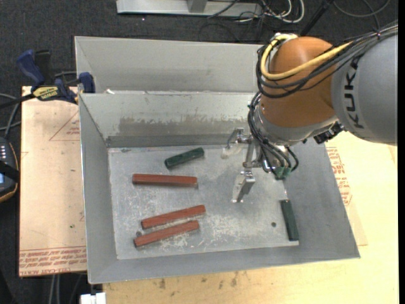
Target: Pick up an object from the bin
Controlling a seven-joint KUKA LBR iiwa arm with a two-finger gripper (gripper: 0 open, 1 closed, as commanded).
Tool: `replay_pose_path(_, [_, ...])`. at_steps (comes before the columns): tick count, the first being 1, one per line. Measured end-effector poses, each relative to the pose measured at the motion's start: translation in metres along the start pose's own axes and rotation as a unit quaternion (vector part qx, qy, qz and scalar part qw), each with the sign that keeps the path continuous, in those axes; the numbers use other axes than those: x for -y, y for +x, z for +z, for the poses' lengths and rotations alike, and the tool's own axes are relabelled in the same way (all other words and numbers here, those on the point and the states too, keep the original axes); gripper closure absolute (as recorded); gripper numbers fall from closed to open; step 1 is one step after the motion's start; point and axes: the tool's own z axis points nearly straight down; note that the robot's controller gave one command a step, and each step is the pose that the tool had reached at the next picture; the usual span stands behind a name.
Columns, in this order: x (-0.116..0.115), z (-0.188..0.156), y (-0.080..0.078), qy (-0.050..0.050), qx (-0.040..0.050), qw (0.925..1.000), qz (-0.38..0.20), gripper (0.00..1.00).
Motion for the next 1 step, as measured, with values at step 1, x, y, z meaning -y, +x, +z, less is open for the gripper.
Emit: replay_pose_path(1, [0.0002, -0.0042, -0.0015, 0.0, 0.0038, 1.0, 0.001, 0.0])
